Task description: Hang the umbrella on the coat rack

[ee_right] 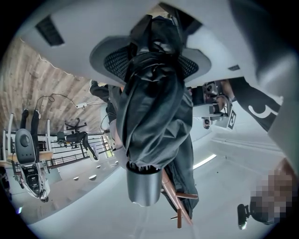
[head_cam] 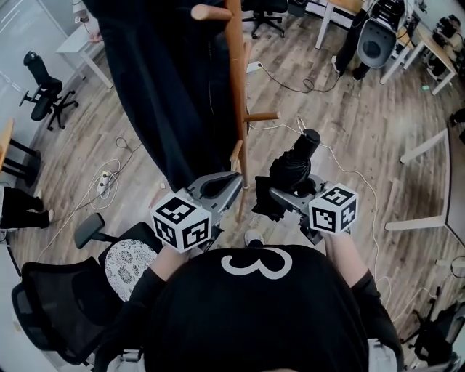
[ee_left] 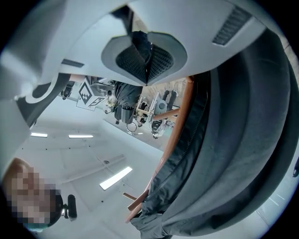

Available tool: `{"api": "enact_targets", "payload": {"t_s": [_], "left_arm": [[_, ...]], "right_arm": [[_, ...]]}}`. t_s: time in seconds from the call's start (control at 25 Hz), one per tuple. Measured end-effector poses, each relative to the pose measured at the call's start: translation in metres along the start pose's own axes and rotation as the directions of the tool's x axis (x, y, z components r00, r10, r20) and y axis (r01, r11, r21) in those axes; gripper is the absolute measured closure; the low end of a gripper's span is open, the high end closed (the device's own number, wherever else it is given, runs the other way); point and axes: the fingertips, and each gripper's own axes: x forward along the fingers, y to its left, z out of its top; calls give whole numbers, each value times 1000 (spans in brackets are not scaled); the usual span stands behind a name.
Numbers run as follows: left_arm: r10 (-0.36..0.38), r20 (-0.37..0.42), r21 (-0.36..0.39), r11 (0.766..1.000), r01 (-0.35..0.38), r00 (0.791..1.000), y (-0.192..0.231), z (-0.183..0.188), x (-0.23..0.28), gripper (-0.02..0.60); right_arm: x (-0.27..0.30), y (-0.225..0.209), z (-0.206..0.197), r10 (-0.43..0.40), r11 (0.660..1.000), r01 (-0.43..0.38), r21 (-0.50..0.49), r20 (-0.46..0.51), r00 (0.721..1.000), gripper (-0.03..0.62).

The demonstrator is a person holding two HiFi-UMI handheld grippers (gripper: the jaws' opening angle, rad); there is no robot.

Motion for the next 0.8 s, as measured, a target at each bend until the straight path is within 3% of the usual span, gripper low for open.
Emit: {"api": "enact_targets", "payload": {"t_s": [0.8], "left_arm": [[45, -35, -54, 997, -46, 998, 33, -18, 10, 566]], "right_arm": [[49, -40, -15, 20, 999, -17, 33, -101, 995, 313]]}}
